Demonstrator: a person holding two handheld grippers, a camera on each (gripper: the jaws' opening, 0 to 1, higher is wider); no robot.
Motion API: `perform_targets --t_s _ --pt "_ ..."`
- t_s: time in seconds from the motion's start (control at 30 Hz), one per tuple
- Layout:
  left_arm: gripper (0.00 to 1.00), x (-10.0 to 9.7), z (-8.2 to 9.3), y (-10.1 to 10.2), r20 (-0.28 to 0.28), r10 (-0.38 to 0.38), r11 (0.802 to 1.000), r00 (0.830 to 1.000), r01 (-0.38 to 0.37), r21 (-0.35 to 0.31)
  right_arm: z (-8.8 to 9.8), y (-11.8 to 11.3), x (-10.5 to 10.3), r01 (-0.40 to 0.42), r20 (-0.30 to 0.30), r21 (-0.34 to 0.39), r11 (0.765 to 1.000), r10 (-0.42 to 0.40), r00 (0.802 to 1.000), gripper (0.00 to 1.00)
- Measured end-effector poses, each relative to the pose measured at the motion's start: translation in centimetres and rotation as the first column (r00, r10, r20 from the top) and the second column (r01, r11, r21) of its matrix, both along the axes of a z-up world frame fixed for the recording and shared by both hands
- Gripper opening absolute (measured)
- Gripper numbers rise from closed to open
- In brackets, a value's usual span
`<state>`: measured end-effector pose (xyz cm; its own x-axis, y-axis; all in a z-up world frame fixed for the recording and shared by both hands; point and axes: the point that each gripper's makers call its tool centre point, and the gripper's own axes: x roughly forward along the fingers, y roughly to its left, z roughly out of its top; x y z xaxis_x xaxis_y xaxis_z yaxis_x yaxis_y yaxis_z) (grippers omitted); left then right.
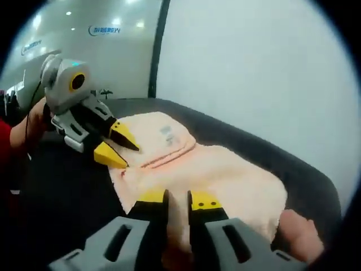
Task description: Fold the towel on the table until its edges align and the towel forms a compact rectangular stack.
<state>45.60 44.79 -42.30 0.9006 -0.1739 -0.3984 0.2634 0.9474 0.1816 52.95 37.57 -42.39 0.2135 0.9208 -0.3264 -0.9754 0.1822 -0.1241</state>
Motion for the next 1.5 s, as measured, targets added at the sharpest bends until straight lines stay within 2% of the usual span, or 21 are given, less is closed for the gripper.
perform_targets --t_s 0.07,0.17,0.23,0.3,0.33,0.4,0.47,0.53,0.57,0.77,0.8,0.83,0.93,1.03,1.13,1.2,1.27,1.3,1.37,1.43,1.5 --pt "0.23 0.2 2.2 2.8 0.077 0.056 0.998 0.995 -0.053 -0.035 2.3 -0.2 1.7 0.011 -0.015 0.067 0.998 -0.01 1.0 0.1" --pt "0.24 0.6 4.5 7.1 0.204 0.139 0.99 0.969 -0.135 -0.033 3.1 0.4 5.5 0.034 -0.003 0.039 0.999 -0.034 0.999 0.1" --pt "0.24 0.8 4.6 9.3 0.249 0.175 0.985 0.953 -0.169 -0.044 2.7 1.4 6.8 0.02 -0.021 -0.002 1.0 -0.02 1.0 0.1" --pt "0.24 0.6 4.8 10.2 0.324 0.198 0.98 0.925 -0.179 -0.087 2.3 2.8 7.2 -0.025 -0.018 -0.026 0.999 0.025 1.0 0.1" --pt "0.23 0.4 5.0 10.6 0.353 0.223 0.972 0.909 -0.179 -0.153 2.1 3.6 7.0 -0.054 -0.031 -0.025 0.998 0.054 0.998 0.1" --pt "0.23 -0.3 4.5 10.8 0.318 0.257 0.953 0.913 -0.184 -0.243 1.0 4.2 6.2 -0.109 -0.064 -0.064 0.992 0.105 0.992 0.11" --pt "0.21 -0.6 5.3 11.0 0.374 0.275 0.945 0.886 -0.177 -0.276 -0.4 5.4 7.4 -0.109 -0.035 -0.121 0.987 0.106 0.994 0.11" --pt "0.21 -0.4 3.5 10.6 0.306 0.242 0.963 0.921 -0.189 -0.191 -1.4 5.8 7.7 -0.119 -0.023 -0.154 0.981 0.117 0.993 0.11" --pt "0.21 -0.3 3.1 10.7 0.297 0.244 0.965 0.923 -0.201 -0.166 -1.7 5.9 7.4 -0.134 -0.027 -0.159 0.978 0.131 0.991 0.11" --pt "0.21 0.4 2.8 8.6 0.289 0.19 0.971 0.938 -0.137 -0.195 -1.4 5.3 7.4 -0.175 -0.032 -0.162 0.971 0.172 0.985 0.18" --pt "0.21 0.6 2.5 8.6 0.28 0.185 0.974 0.942 -0.137 -0.181 -1.4 5.2 7.9 -0.164 -0.04 -0.166 0.972 0.159 0.986 0.21" --pt "0.21 0.7 2.3 8.5 0.276 0.18 0.976 0.944 -0.135 -0.173 -1.9 4.8 8.1 -0.161 -0.087 -0.186 0.969 0.147 0.985 0.19" --pt "0.21 0.7 2.4 8.4 0.276 0.179 0.976 0.944 -0.135 -0.171 -2.3 4.6 7.1 -0.211 -0.163 -0.187 0.959 0.182 0.97 0.02" --pt "0.21 0.5 2.1 8.4 0.266 0.186 0.974 0.946 -0.14 -0.18 -2.2 4.3 6.9 -0.197 -0.143 -0.192 0.961 0.172 0.975 0.0" --pt "0.21 0.6 1.9 8.8 0.256 0.2 0.969 0.946 -0.152 -0.195 -0.9 4.6 6.3 -0.215 -0.121 -0.137 0.967 0.199 0.973 0.0" --pt "0.21 0.6 1.8 8.9 0.253 0.208 0.966 0.945 -0.158 -0.204 0.1 4.9 6.2 -0.246 -0.05 -0.112 0.963 0.242 0.969 0.0" --pt "0.21 0.6 1.6 8.9 0.246 0.209 0.966 0.946 -0.16 -0.205 -0.8 4.2 7.5 -0.217 -0.04 -0.201 0.955 0.214 0.976 0.01" --pt "0.21 0.7 1.5 8.9 0.242 0.211 0.965 0.947 -0.163 -0.203 -1.0 4.1 7.7 -0.235 -0.037 -0.22 0.947 0.233 0.972 0.07" --pt "0.21 0.7 1.4 8.9 0.237 0.209 0.965 0.949 -0.162 -0.204 -1.8 3.5 8.0 -0.257 -0.109 -0.244 0.935 0.237 0.965 0.18" --pt "0.21 0.7 1.5 8.8 0.239 0.206 0.966 0.949 -0.159 -0.203 -2.2 3.3 8.3 -0.258 -0.097 -0.248 0.934 0.24 0.966 0.19" --pt "0.21 0.8 1.6 8.7 0.243 0.201 0.968 0.949 -0.154 -0.2 -3.4 2.9 8.7 -0.246 -0.056 -0.307 0.92 0.24 0.969 0.19"
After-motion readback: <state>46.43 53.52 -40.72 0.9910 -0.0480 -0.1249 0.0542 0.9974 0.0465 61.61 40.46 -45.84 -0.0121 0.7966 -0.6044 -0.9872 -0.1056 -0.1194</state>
